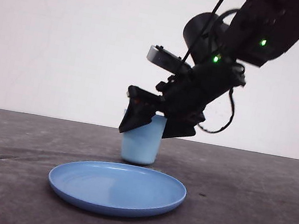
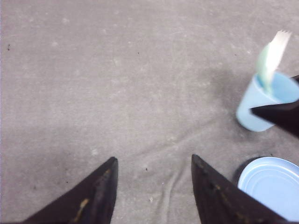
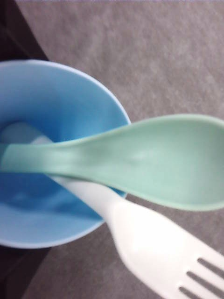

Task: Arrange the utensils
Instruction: 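Lower the right gripper around the cup rim and grasp the cup, then lift the cup with the right gripper and set it on the plate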

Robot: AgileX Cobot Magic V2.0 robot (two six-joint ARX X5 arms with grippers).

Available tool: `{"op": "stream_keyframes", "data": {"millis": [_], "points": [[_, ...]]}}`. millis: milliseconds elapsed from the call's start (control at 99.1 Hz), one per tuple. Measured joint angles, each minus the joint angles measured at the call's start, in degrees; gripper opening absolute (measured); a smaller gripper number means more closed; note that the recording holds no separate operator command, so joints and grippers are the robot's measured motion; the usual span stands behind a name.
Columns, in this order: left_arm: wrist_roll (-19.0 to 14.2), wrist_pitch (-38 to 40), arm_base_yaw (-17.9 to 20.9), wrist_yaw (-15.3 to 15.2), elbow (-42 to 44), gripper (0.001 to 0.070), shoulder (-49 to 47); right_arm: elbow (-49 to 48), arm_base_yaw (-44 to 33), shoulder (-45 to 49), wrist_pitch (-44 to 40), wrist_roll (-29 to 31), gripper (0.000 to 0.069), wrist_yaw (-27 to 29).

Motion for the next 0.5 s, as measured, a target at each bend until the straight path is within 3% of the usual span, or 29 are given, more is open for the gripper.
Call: {"op": "stream_keyframes", "data": {"millis": [313,504], "points": [[0.0,0.0,0.0,0.0,0.0,0.0297,0.0,0.0,1.0,-14.4,-11.5,0.0,0.0465,0.7],[0.1,-0.1,0.0,0.0,0.0,0.0297,0.0,-0.2,4.0,-21.0,-17.5,0.0,0.0465,4.9]]}}
